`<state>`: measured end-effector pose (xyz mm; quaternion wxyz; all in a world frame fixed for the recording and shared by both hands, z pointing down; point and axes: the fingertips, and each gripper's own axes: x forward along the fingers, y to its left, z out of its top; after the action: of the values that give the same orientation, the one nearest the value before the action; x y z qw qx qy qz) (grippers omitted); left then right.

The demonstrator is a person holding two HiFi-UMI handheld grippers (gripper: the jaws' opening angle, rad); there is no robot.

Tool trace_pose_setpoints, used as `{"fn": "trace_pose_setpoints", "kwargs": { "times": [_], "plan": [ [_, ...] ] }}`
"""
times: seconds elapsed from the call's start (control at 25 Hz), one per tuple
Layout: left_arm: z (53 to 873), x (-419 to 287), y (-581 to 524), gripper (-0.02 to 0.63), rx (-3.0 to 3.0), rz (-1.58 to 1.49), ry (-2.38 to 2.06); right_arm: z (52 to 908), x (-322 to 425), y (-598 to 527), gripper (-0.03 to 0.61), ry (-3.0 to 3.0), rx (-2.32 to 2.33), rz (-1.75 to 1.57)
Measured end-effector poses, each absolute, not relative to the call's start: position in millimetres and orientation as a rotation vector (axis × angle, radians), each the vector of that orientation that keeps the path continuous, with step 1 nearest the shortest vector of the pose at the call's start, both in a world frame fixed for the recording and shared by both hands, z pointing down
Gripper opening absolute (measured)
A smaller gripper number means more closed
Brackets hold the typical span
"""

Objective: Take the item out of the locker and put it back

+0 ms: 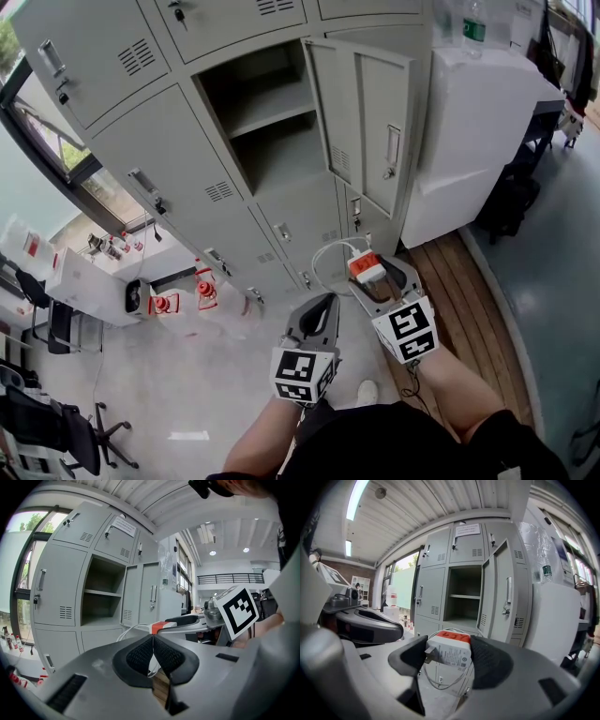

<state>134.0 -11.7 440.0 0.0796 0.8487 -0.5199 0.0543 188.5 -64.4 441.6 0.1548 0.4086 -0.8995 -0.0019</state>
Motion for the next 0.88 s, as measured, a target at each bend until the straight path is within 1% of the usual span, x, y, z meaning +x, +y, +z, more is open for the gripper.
{"fn": "trace_pose_setpoints", "kwargs": {
  "times": [0.56, 0.88],
  "plan": [
    [436, 115, -24, 0.015, 2.55, 0.163, -1.538, 436, 170, -77, 0.336, -2.571, 1.186, -0.003],
    [428, 80, -35, 0.015, 2.568, 0.153, -1.528, 427, 137, -88, 0.336, -2.565, 1.214, -0.008]
  ]
}}
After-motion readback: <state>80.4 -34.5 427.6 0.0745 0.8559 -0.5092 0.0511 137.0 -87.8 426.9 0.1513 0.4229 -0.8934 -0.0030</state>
